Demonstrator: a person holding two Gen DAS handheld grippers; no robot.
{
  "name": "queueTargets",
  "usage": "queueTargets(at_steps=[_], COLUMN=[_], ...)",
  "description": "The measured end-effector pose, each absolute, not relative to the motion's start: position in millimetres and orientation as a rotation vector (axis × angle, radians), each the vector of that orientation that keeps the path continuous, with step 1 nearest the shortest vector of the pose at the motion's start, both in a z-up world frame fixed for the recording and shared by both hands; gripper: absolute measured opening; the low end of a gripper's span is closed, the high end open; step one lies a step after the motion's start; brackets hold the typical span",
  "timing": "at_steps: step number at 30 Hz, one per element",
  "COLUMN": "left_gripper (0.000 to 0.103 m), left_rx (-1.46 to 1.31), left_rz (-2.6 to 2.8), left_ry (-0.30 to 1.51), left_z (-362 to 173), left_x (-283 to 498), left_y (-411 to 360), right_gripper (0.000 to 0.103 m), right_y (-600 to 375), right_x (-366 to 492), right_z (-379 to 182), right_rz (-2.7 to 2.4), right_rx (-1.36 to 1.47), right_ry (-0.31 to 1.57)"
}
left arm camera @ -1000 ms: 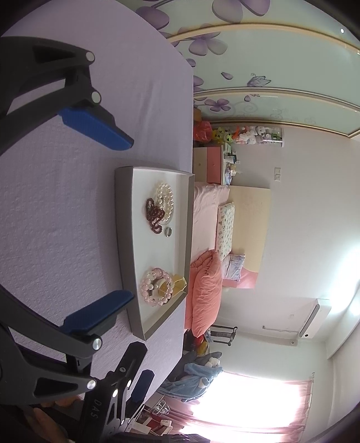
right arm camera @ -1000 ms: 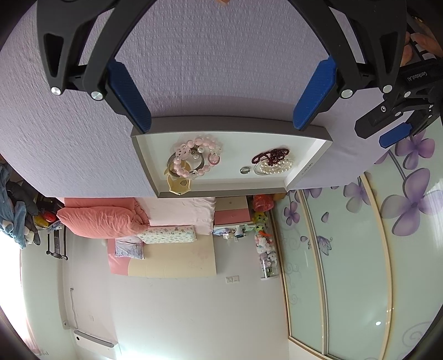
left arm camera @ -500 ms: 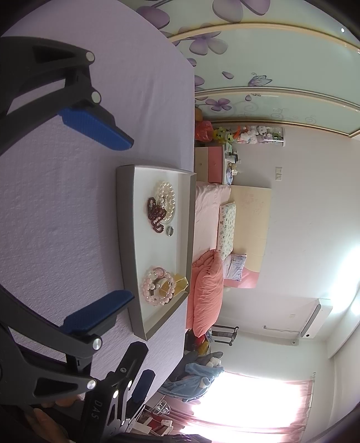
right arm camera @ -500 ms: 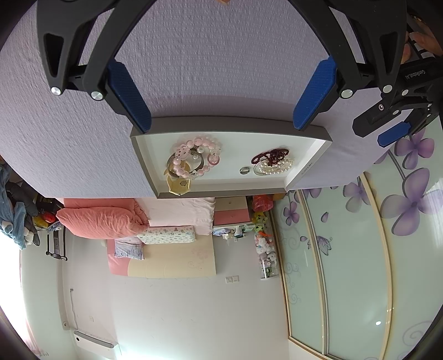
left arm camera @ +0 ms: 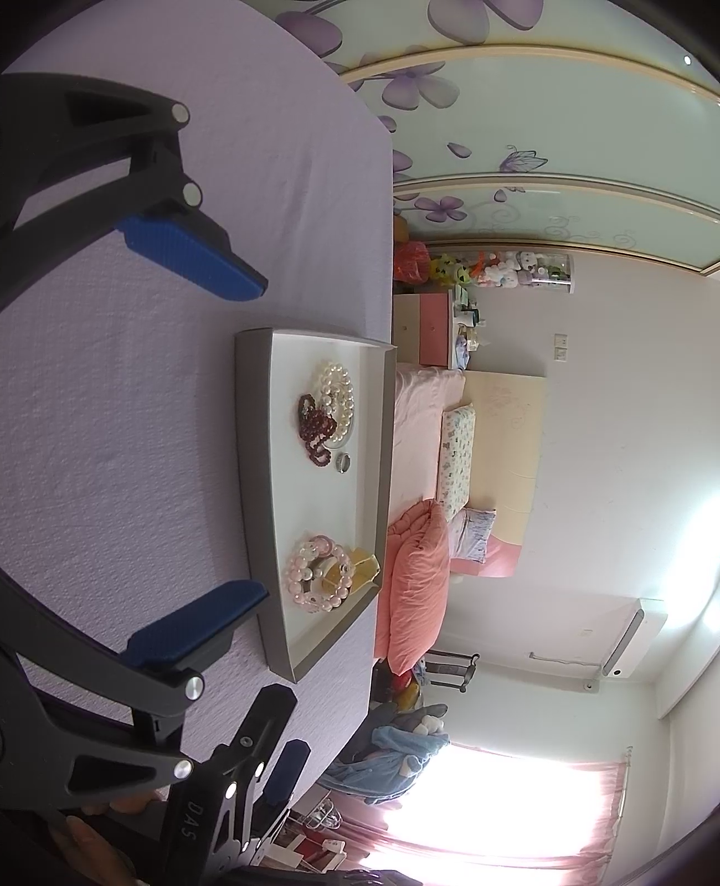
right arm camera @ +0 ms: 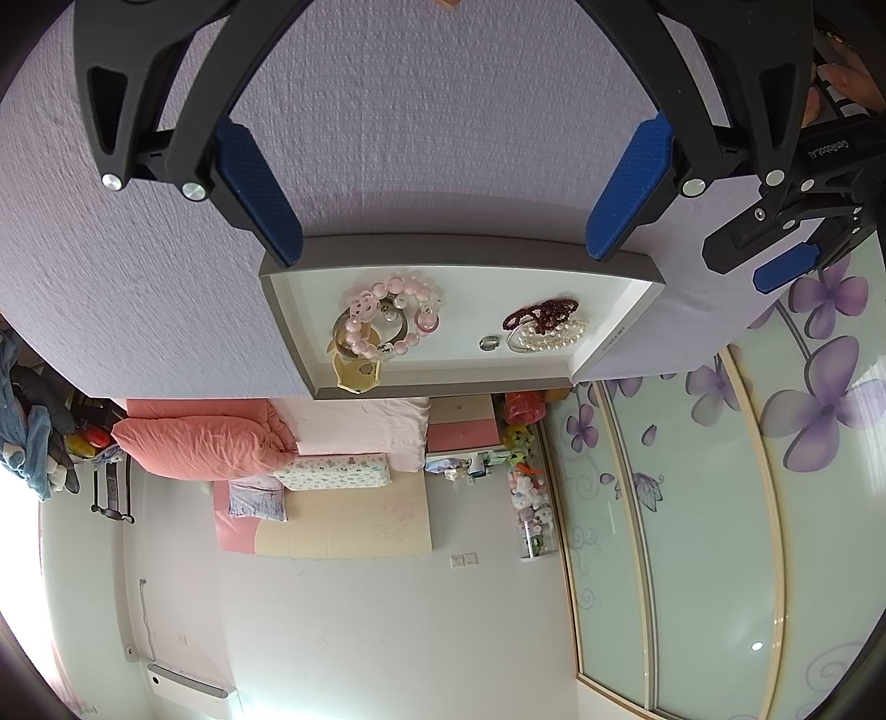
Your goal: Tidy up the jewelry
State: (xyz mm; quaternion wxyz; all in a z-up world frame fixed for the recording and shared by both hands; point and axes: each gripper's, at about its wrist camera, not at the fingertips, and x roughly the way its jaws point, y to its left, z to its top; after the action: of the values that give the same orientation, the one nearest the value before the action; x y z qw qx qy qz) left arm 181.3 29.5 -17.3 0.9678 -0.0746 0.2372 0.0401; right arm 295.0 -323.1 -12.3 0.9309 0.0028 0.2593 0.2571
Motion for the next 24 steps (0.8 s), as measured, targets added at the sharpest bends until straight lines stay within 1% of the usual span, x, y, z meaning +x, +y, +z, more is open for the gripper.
queueTargets(at_steps=[24], left_gripper=[0.101], left_rx=[-0.153], left_rz=[0.089], left_ry=[0.487], left_z=[-21.4], left_x=[185.2], left_y=[28.3], right_gripper=[0.102], right_y=[-323.7], right_x=[295.2], right_z=[-12.1], right_rz=[0.526], right_rx=[0.006], right_ry=[0.531])
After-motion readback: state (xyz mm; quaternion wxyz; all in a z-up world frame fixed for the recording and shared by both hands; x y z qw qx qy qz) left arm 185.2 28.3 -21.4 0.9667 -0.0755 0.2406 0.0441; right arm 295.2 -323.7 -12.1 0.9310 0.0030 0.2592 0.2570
